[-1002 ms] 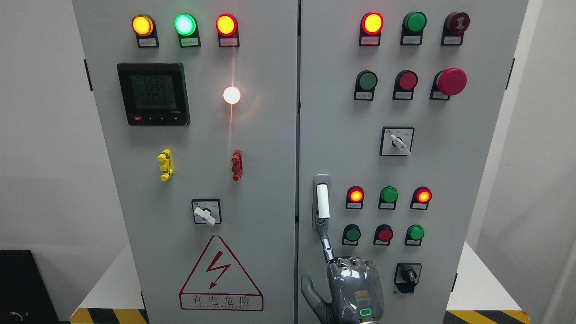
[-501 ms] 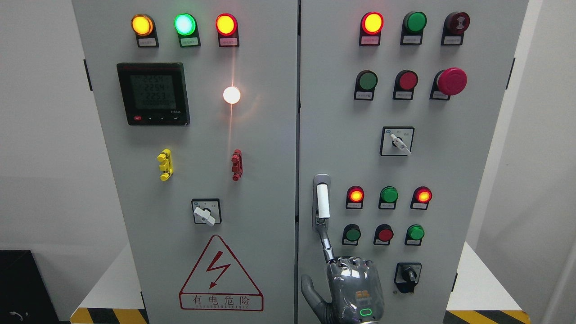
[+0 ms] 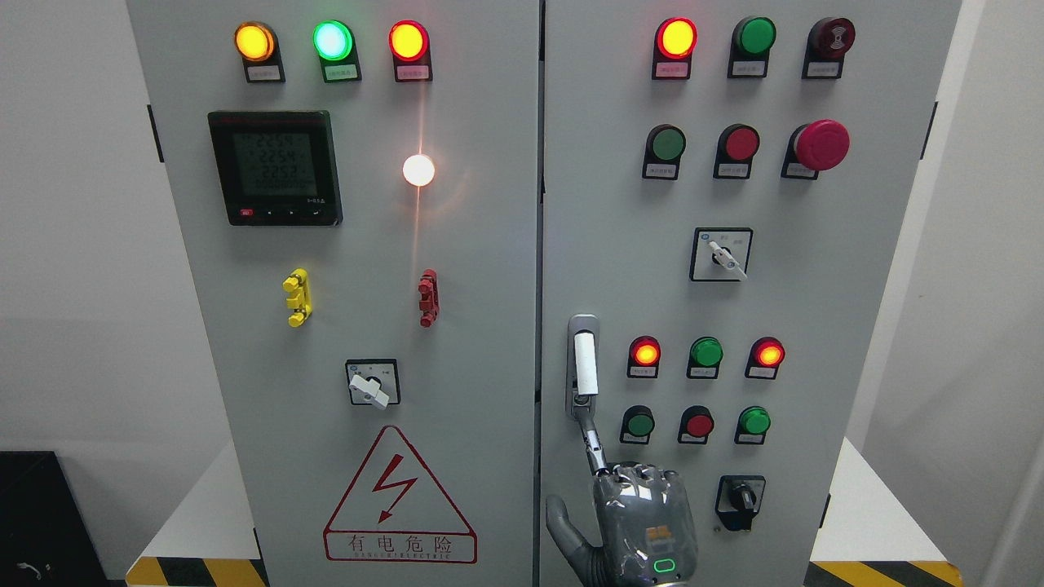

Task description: Release door handle

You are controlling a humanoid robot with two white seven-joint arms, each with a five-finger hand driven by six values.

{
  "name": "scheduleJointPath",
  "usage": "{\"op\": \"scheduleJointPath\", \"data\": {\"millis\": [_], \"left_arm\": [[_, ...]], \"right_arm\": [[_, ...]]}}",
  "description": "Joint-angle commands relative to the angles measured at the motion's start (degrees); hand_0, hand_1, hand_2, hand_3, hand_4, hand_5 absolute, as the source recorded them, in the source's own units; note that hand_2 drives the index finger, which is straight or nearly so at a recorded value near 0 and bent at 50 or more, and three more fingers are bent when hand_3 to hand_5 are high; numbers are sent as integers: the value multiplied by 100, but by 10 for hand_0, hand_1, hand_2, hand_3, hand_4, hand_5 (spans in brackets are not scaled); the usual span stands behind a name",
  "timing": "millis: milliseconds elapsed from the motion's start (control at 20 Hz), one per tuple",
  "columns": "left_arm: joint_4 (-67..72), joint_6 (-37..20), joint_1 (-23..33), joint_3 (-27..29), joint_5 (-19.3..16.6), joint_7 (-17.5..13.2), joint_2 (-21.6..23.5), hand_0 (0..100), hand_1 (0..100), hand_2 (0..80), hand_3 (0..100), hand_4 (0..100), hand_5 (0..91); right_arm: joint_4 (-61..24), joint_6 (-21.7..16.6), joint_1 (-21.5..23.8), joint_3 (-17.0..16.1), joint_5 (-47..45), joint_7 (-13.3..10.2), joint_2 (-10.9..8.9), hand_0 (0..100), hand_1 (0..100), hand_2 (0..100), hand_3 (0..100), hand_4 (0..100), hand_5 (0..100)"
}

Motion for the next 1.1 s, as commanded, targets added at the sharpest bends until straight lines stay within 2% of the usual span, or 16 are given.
{"op": "scheduleJointPath", "data": {"millis": [0, 1052], "left_arm": [[5, -1, 53, 0, -2, 1, -2, 120, 556, 0, 0, 0, 0], [5, -1, 53, 0, -2, 1, -2, 120, 556, 0, 0, 0, 0]], "right_arm": [[-140, -14, -4, 6, -4, -74, 4, 464, 314, 119, 1000, 1000, 1000], [-351, -22, -4, -12, -13, -136, -5, 459, 327, 279, 1000, 988, 1000]]}}
